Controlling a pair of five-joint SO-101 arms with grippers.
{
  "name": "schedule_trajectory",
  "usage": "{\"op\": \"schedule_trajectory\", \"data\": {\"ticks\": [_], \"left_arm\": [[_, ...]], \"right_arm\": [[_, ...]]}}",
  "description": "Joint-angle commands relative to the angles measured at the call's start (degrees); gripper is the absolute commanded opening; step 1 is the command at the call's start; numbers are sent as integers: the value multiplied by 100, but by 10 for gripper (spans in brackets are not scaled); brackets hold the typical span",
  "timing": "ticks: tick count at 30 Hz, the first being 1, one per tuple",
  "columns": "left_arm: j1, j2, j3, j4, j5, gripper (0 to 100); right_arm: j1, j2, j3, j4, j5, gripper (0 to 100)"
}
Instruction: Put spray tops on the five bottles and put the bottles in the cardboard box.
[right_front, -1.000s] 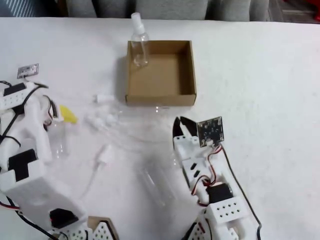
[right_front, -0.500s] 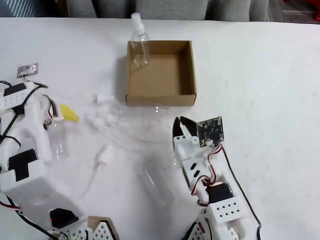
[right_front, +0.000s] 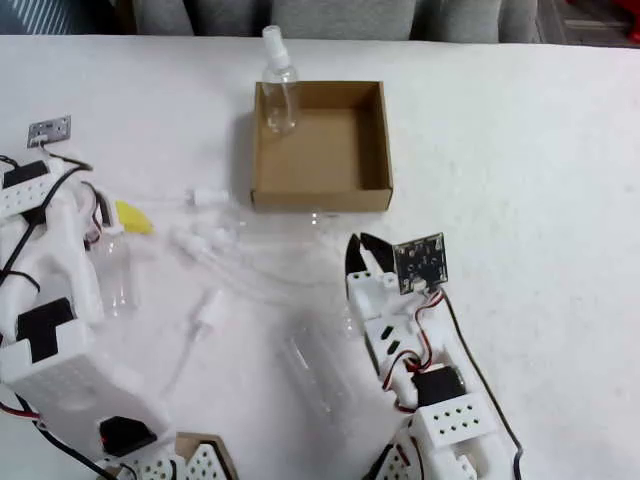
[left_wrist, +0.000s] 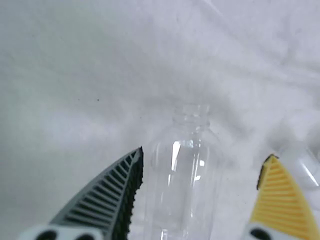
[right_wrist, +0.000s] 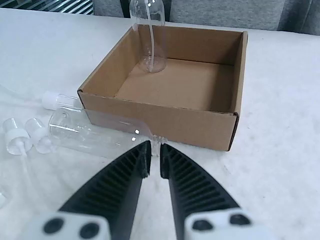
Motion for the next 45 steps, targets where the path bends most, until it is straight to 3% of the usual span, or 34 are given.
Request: {"op": "schedule_trajectory", "data": {"ticks": [1,12,25,35,45], "left_arm": [[-66,-57,0,-220,53,354],[-127,-48,281,-202,62,353],[-66,-40,290,-149,44,150],[224,-110,44,536,35,116],[233,-110,-1714,1829,18,114]], "right_arm": [[-40,-40,0,-92,62,15],[-40,-40,0,-92,62,15],[-40,-40,0,-92,62,15],[-40,-48,0,-92,62,15],[-40,-48,0,-101,62,15]]}}
